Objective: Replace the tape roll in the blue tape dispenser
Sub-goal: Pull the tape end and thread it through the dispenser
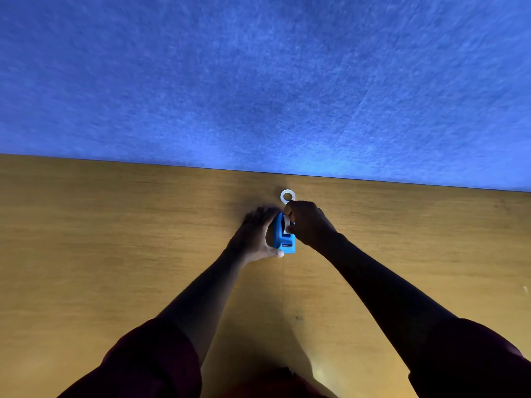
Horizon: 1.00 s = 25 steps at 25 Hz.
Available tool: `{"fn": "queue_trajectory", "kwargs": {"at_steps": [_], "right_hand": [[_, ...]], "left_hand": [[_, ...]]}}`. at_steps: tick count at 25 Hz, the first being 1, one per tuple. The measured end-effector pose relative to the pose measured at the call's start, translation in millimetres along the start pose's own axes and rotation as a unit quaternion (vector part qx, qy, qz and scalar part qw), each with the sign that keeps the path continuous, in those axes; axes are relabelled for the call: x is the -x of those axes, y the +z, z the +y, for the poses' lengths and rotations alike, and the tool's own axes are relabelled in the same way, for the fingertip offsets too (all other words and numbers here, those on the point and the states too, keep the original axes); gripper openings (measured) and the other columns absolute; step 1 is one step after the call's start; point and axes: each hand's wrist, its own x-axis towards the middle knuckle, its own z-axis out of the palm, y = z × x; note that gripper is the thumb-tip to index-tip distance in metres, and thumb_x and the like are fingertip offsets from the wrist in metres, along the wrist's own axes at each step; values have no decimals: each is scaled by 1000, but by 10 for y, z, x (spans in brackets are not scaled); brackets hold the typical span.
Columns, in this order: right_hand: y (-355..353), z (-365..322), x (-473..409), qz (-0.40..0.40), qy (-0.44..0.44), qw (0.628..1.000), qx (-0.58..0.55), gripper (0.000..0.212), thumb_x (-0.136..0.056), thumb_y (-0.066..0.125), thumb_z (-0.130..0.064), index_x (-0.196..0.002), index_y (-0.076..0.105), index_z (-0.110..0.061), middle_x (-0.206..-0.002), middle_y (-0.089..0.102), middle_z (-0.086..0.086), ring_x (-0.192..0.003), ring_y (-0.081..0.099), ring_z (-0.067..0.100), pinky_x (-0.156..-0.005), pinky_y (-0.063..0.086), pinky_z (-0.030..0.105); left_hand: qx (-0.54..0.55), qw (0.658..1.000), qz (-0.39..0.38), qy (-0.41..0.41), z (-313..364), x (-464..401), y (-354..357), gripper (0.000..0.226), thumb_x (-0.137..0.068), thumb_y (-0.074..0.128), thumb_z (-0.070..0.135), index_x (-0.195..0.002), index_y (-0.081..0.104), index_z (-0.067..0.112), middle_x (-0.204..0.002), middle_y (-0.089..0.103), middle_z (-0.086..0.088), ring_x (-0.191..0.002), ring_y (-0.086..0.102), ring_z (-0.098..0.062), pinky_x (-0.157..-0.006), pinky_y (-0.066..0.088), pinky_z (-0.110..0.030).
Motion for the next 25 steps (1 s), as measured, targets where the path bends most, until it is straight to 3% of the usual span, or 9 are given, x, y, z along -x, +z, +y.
{"fn": "queue_trajectory", "kwargs": {"at_steps": [10,14,17,25], "right_hand": [[36,4,44,12,-17,1000,1,26,-80,79,-14,-100,62,-12,-90,65,2,-75,64,15,-63,56,27],[5,24,30,-3,-22,1000,10,25,-80,80,-13,-100,65,-12,-85,63,-2,-73,65,12,-55,43,16],[4,22,30,8,-21,1000,13,19,-84,76,-13,-99,64,-12,-82,61,-4,-67,59,9,-52,37,14],[43,27,40,9,-18,1000,-7,34,-76,81,-12,-101,59,-16,-91,64,0,-75,63,13,-57,48,21]], "left_hand": [[-9,1000,-4,0,14,-9,-23,108,-60,91,45,-147,29,29,-149,37,-4,-135,37,-26,-108,41,-40],[-4,1000,-3,1,17,2,-17,108,-60,92,44,-147,29,29,-149,36,-3,-135,36,-25,-109,39,-41],[-1,1000,-1,-3,20,7,-18,109,-59,92,44,-147,30,28,-149,36,-2,-135,34,-24,-108,39,-41],[-3,1000,-2,-5,14,2,-7,110,-60,92,45,-147,25,32,-150,35,-5,-135,35,-25,-111,35,-38]]}}
